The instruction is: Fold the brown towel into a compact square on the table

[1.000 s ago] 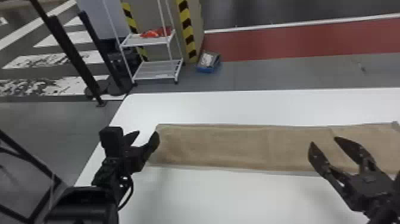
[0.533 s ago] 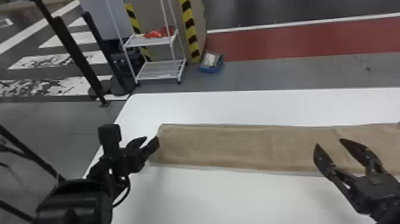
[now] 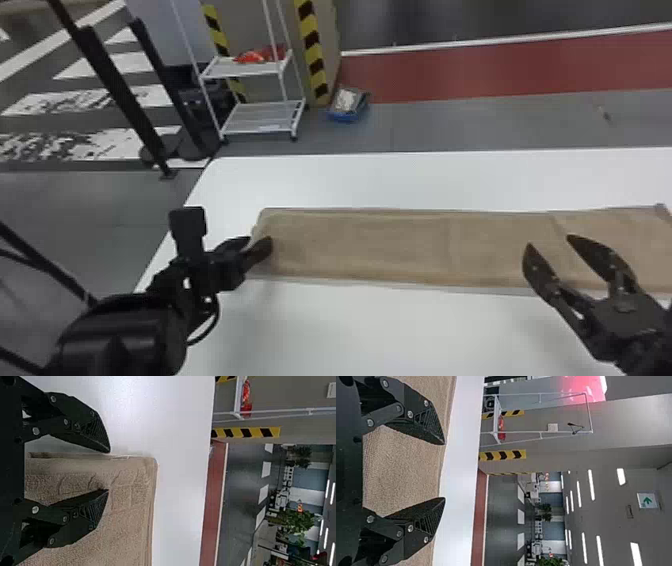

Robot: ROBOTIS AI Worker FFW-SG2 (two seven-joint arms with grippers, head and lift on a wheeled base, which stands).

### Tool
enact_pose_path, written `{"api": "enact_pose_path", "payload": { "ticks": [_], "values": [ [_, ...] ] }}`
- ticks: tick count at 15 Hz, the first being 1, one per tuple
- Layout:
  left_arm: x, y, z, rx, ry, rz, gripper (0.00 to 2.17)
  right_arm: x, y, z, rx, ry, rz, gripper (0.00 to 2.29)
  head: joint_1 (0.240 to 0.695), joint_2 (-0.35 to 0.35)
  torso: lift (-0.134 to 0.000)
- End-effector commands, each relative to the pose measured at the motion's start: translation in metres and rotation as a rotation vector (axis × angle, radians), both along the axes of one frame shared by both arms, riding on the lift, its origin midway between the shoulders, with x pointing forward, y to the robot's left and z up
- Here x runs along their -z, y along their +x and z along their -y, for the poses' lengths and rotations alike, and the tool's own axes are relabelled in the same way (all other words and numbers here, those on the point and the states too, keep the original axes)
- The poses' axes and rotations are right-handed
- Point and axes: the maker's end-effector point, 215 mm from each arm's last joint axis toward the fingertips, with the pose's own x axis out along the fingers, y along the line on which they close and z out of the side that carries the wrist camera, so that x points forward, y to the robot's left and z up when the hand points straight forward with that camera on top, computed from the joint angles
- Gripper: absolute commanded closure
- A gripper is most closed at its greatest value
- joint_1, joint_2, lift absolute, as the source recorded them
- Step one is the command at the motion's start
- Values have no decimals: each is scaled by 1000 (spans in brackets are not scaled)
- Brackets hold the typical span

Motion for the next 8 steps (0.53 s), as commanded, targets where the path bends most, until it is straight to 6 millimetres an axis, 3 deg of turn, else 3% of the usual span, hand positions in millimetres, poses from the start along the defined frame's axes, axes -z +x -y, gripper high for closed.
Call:
{"api": "enact_pose_path", "payload": {
  "ticks": [1,2,4,6,8],
  "values": [
    [3,0,-1,4,14,-13,630,-1,-1,2,4,3,6,458,695,229,-123],
    [7,-2,-2,5,21,-27,643,-1,-1,3,5,3,7,458,695,228,-123],
    [17,-9,-2,10,23,-76,977,-2,-1,2,3,5,9,458,695,227,-123],
    [16,-11,1,17,18,-83,1447,-2,-1,2,5,5,9,458,695,229,-123],
    [9,-9,3,18,19,-69,1612,-1,-1,1,2,6,9,458,695,229,-123]
  ]
}}
